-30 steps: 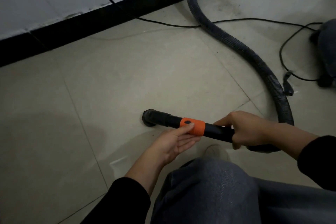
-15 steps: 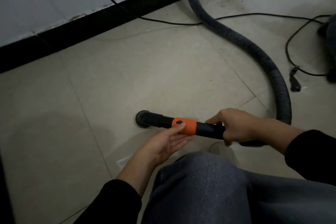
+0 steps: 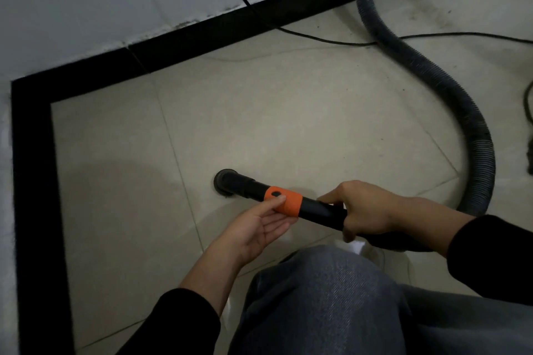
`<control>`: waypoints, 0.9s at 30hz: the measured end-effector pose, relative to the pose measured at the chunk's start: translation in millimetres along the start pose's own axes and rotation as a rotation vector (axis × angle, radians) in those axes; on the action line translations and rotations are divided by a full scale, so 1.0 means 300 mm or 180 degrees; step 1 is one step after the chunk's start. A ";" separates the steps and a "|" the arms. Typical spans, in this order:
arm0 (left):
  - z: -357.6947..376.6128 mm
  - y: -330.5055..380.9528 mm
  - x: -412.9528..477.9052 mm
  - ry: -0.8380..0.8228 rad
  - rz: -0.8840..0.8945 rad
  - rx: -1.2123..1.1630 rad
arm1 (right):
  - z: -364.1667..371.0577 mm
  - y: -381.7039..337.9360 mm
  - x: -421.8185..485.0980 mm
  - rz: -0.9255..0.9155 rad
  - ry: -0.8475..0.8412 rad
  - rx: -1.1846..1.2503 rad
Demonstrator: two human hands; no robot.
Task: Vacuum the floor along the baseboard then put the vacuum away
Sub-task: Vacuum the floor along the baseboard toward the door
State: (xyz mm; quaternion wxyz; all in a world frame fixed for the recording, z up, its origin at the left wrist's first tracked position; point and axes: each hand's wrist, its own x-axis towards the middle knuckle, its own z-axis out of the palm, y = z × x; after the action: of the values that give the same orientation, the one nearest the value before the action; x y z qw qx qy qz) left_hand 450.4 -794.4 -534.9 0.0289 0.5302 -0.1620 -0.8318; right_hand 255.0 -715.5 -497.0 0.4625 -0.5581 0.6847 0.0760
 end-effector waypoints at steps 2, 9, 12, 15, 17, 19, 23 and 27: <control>-0.020 0.016 -0.006 0.0065 0.0046 -0.0060 | -0.002 -0.023 0.025 -0.0079 -0.0026 0.0018; -0.111 0.062 -0.026 0.0360 0.0289 -0.0324 | -0.020 -0.127 0.125 -0.0321 -0.0059 -0.0100; -0.171 0.083 -0.043 0.0478 0.0431 -0.0453 | -0.018 -0.193 0.172 -0.0452 -0.0066 -0.0110; -0.221 0.103 -0.062 0.0564 0.0553 -0.0507 | -0.007 -0.250 0.215 -0.0568 -0.0073 -0.0120; -0.243 0.108 -0.068 0.0636 0.0632 -0.0542 | 0.004 -0.276 0.234 -0.0606 -0.0059 -0.0151; -0.253 0.108 -0.069 0.0663 0.0718 -0.0586 | 0.014 -0.293 0.244 -0.0616 -0.0030 -0.0169; -0.214 0.100 -0.058 0.0543 0.0888 -0.0537 | 0.020 -0.297 0.242 -0.0647 0.0097 -0.0176; -0.092 0.110 -0.026 0.0465 0.1048 -0.0525 | -0.007 -0.251 0.191 -0.0580 0.0336 -0.0044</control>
State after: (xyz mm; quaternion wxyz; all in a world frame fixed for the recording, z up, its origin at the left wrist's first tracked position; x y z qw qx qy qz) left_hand 474.4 -830.4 -529.0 0.2196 0.5513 -0.1754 -0.7856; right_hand 319.7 -784.1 -506.0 0.4269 -0.6244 0.6540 0.0089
